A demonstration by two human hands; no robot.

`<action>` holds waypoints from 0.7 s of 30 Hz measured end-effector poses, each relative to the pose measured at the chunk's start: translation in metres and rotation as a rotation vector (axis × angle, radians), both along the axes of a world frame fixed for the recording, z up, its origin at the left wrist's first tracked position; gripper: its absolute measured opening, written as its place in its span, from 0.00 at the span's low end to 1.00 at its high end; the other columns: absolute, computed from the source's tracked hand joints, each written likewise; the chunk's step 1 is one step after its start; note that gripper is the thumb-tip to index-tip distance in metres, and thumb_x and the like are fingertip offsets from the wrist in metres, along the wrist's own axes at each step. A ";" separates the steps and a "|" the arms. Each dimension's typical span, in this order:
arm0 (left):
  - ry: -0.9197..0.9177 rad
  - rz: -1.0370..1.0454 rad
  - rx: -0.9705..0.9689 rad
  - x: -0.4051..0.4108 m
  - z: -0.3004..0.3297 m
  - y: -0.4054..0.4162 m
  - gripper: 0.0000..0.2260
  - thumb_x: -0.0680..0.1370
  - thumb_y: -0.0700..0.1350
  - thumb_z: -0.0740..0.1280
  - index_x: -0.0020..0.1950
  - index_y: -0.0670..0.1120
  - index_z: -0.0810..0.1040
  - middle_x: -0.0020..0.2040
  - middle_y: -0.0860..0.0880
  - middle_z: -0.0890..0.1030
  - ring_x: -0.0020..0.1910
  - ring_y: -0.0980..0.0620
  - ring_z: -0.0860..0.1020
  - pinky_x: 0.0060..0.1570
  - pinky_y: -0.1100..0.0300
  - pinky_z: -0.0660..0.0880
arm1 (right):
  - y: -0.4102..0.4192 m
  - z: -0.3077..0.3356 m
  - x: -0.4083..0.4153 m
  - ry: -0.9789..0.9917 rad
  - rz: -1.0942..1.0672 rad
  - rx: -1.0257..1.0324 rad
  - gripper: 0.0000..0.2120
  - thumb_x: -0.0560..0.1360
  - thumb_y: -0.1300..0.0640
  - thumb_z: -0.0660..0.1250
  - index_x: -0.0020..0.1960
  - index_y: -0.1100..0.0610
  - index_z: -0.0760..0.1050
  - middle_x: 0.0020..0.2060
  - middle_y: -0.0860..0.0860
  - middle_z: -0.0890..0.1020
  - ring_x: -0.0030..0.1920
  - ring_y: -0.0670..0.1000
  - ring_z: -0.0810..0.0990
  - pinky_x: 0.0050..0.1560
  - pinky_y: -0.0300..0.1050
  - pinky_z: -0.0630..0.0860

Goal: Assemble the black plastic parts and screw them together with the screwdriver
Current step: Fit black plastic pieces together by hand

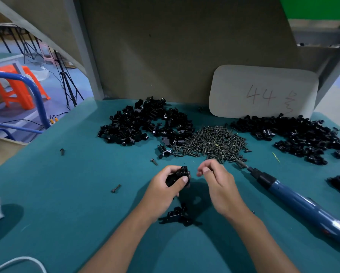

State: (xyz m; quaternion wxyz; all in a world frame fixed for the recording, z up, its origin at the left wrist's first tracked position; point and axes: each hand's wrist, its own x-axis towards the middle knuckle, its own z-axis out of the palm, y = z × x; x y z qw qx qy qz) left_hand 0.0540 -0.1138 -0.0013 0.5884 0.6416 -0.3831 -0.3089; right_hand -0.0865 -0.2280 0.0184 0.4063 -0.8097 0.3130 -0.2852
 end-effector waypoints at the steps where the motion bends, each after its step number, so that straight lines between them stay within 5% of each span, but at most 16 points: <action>1: 0.024 -0.002 -0.007 0.000 0.001 0.000 0.10 0.77 0.51 0.70 0.58 0.54 0.78 0.47 0.50 0.86 0.36 0.58 0.78 0.40 0.65 0.75 | -0.003 0.000 0.000 -0.031 0.012 0.076 0.11 0.79 0.54 0.53 0.47 0.43 0.72 0.47 0.39 0.81 0.45 0.45 0.76 0.45 0.40 0.69; 7: 0.144 -0.005 -0.066 0.003 0.000 0.000 0.17 0.69 0.50 0.79 0.56 0.54 0.81 0.55 0.51 0.85 0.54 0.52 0.83 0.52 0.61 0.78 | -0.012 0.003 -0.001 -0.200 0.107 0.341 0.26 0.83 0.69 0.54 0.51 0.40 0.78 0.57 0.43 0.84 0.50 0.44 0.77 0.52 0.44 0.71; 14: 0.314 -0.069 -0.121 0.007 0.001 -0.001 0.17 0.73 0.44 0.76 0.61 0.47 0.78 0.57 0.46 0.85 0.58 0.47 0.84 0.43 0.64 0.78 | -0.013 0.005 -0.001 -0.361 0.057 0.489 0.11 0.81 0.68 0.65 0.58 0.56 0.79 0.53 0.52 0.84 0.55 0.49 0.85 0.50 0.40 0.81; 21: 0.348 -0.125 -0.094 0.010 0.001 0.001 0.19 0.75 0.44 0.74 0.63 0.45 0.76 0.57 0.44 0.85 0.56 0.50 0.84 0.46 0.61 0.77 | -0.008 0.003 0.002 -0.267 0.046 0.349 0.06 0.77 0.63 0.72 0.50 0.53 0.82 0.47 0.48 0.86 0.46 0.46 0.84 0.42 0.40 0.79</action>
